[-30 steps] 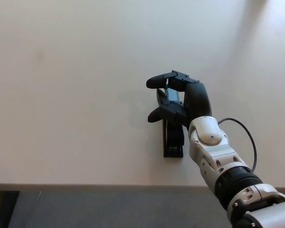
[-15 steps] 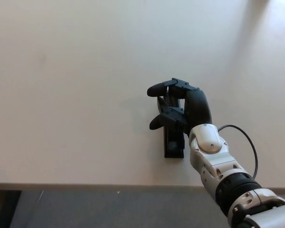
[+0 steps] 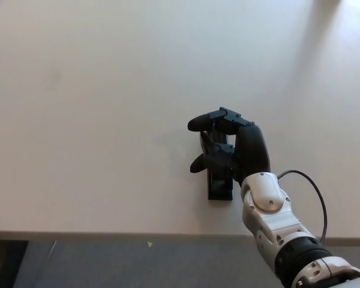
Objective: The robot uses its right hand to press on the stapler that is in the middle of the desk
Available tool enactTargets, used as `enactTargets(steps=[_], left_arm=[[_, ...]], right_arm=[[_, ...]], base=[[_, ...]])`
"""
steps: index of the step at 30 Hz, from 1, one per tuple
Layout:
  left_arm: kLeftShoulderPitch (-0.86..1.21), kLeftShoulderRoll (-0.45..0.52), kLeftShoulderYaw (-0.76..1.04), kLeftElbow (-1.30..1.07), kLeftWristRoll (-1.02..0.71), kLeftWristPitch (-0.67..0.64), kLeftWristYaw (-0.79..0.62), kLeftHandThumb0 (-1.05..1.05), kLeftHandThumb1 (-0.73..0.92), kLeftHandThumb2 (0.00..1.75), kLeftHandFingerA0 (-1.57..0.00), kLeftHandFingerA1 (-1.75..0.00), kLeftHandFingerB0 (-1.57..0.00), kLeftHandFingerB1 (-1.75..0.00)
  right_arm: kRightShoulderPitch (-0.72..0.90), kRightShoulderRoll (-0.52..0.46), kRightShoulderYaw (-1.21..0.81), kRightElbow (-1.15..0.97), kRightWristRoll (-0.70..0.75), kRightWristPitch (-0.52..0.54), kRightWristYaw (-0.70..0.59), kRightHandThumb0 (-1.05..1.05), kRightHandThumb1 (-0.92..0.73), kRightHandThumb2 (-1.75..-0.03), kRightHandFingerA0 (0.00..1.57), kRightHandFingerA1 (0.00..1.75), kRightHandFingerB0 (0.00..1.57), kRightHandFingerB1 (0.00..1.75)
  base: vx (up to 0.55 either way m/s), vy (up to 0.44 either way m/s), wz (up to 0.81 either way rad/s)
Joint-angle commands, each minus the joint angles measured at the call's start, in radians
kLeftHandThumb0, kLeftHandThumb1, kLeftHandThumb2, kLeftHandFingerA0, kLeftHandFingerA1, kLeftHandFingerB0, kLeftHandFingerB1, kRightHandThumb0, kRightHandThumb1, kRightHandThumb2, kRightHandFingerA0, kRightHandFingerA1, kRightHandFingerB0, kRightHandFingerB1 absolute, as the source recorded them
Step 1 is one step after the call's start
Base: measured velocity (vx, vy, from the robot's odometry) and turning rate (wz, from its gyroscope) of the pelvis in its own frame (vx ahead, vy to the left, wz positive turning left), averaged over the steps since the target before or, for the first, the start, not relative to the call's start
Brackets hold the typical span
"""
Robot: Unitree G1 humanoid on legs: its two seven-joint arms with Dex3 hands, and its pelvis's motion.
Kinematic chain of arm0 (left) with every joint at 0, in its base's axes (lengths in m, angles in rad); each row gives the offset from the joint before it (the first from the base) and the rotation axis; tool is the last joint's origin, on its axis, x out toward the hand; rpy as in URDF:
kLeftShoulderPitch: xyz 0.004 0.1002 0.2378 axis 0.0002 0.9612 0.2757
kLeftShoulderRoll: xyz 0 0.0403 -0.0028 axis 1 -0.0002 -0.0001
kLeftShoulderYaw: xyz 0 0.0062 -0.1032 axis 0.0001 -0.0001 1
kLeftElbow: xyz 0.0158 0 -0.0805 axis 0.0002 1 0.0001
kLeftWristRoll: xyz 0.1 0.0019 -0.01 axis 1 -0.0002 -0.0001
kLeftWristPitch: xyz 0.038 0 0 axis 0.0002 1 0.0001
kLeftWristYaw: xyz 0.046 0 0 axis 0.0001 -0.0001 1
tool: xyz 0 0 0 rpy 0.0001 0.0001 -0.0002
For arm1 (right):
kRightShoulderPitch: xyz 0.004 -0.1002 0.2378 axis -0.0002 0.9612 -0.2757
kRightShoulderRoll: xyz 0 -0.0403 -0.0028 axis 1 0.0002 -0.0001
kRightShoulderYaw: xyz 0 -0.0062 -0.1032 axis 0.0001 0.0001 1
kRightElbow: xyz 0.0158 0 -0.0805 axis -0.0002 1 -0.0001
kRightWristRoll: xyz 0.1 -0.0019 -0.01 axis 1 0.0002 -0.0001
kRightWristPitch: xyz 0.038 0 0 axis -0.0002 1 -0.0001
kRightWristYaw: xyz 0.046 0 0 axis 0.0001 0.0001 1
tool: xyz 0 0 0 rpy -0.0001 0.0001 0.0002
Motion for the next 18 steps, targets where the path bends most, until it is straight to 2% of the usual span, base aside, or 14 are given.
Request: enactTargets(steps=[1,2,3,4,14,15,18], left_arm=[[0.114,-0.015,-0.017,-0.023,0.011,-0.085,0.000,-0.38,0.92,0.87,-0.04,-0.28,-0.01,-0.22],[0.116,-0.015,-0.017,-0.023,0.011,-0.085,0.000,-0.38,0.92,0.87,-0.04,-0.28,-0.01,-0.22],[0.132,-0.009,-0.018,0.005,0.013,-0.184,-0.039,-0.44,0.92,0.99,-0.01,-0.31,-0.01,-0.27],[0.134,-0.009,-0.019,0.005,0.013,-0.184,-0.039,-0.44,0.92,0.99,-0.01,-0.31,-0.01,-0.27],[0.139,-0.008,-0.026,0.008,0.012,-0.190,-0.037,-0.44,0.92,0.99,-0.01,-0.31,-0.01,-0.27],[0.142,-0.010,-0.021,0.006,0.006,-0.222,-0.046,-0.37,0.92,0.92,-0.02,-0.29,0.00,-0.25],[0.137,-0.010,-0.022,0.006,0.004,-0.223,-0.046,-0.37,0.92,0.92,-0.02,-0.29,0.00,-0.25]], right_arm=[[0.437,0.087,0.028,0.161,-0.050,0.166,-0.001,-0.12,-0.80,-0.67,1.22,1.04,0.73,1.14],[0.440,0.088,0.028,0.162,-0.050,0.165,-0.001,-0.12,-0.80,-0.67,1.22,1.04,0.73,1.14],[0.466,0.087,0.035,0.172,-0.058,0.187,-0.021,-0.10,-0.83,-0.64,1.17,1.07,0.71,1.10],[0.478,0.086,0.036,0.174,-0.057,0.182,-0.018,-0.09,-0.82,-0.67,1.16,1.12,0.72,1.15],[0.489,0.085,0.040,0.176,-0.054,0.172,-0.017,-0.09,-0.82,-0.67,1.16,1.12,0.72,1.15],[0.506,0.070,0.035,0.184,-0.053,0.193,-0.019,-0.10,-0.80,-0.65,1.18,1.08,0.71,1.14],[0.500,0.066,0.029,0.184,-0.047,0.193,-0.016,-0.10,-0.78,-0.66,1.19,1.07,0.71,1.13]], base=[[0.00,0.000,0.00],[0.00,0.000,0.00],[0.00,0.000,0.00],[0.00,0.000,0.00],[0.00,0.000,0.00],[0.00,0.000,0.00],[0.00,0.000,0.00]])
